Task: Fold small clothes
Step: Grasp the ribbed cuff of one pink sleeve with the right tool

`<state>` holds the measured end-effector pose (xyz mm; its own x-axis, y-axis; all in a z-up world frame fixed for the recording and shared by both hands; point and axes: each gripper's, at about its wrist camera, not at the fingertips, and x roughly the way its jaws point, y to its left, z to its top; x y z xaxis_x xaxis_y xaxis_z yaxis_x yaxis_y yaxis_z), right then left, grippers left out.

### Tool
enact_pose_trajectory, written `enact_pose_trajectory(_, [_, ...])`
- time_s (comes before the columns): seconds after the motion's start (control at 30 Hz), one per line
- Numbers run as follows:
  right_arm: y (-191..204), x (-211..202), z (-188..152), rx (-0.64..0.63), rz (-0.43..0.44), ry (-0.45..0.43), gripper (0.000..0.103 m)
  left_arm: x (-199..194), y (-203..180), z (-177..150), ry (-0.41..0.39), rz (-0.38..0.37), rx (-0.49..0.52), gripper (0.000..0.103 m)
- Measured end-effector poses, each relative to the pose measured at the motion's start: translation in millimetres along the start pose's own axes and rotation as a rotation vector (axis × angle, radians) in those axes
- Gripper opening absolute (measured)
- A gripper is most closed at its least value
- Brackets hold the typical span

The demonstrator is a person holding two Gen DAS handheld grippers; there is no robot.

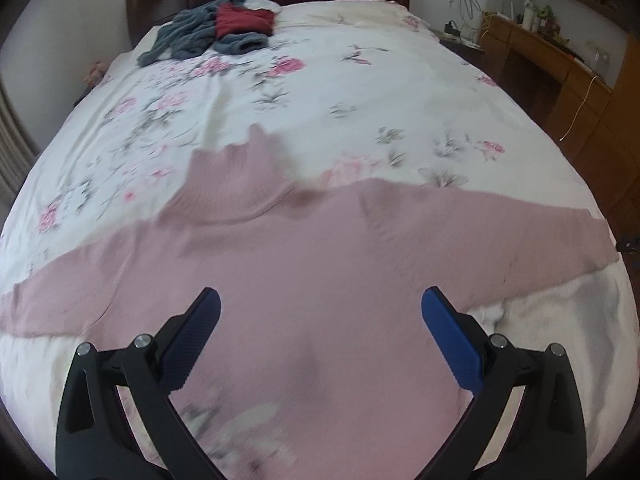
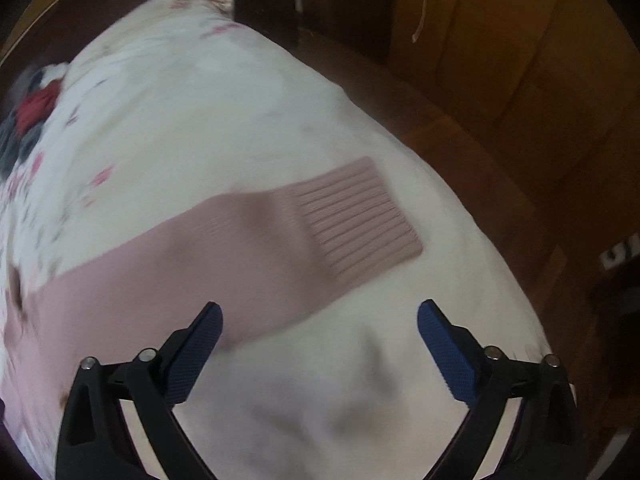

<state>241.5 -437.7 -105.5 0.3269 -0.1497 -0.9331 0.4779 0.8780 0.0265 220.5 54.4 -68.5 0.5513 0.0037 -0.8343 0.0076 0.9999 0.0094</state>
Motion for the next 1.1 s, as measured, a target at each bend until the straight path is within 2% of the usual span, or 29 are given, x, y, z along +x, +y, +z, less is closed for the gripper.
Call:
enact_pose_trajectory(0.23, [-42.1,69.1,28.5,0.105,0.037,0.085,0.09,35.4,-26.0,9.8,0.009,0.006,0.041,0.1])
enact_pose_trajectory(0.33, [-45.4,78.0,35.5,0.135,0.063,0.078,0.089,48.4,-29.3,8.7,0.023,0.012,0.041,0.1])
enact_pose_trajectory(0.4, [-43.6,79.6,39.4,0.131,0.062,0.063,0.083,56.5,-28.4,7.4,0.038,0.015,0.038,0.1])
enact_pose_trajectory(0.5, [-42.1,78.5,41.7,0.106,0.056,0.038,0.059,63.2,-26.7,5.1,0.049,0.023,0.029,0.1])
enact_pose_trajectory(0.57, [-39.0,73.4,38.3,0.08,0.067,0.027,0.027,66.1,-24.4,4.0,0.059,0.022,0.02,0.1])
enact_pose_trajectory(0.63, [-31.5,65.5,35.9,0.06,0.094,0.024,0.018,67.7,-20.0,2.3,0.068,0.02,0.013,0.1])
enact_pose_trajectory(0.7, [-23.2,54.4,34.5,0.031,0.084,0.0,0.017,67.4,-14.2,1.2,0.075,0.026,0.008,0.1])
enact_pose_trajectory(0.83, [-7.0,22.0,22.9,-0.004,0.145,-0.052,0.016,62.7,5.2,-0.4,0.089,0.028,-0.017,0.1])
enact_pose_trajectory(0.93, [19.1,-7.1,11.4,-0.052,0.205,-0.085,0.016,55.3,23.0,-3.7,0.091,0.03,-0.033,0.1])
enact_pose_trajectory(1.1, [85.3,-50.6,-9.8,-0.157,0.319,-0.113,0.016,42.6,60.2,-14.8,0.11,0.047,-0.079,0.1])
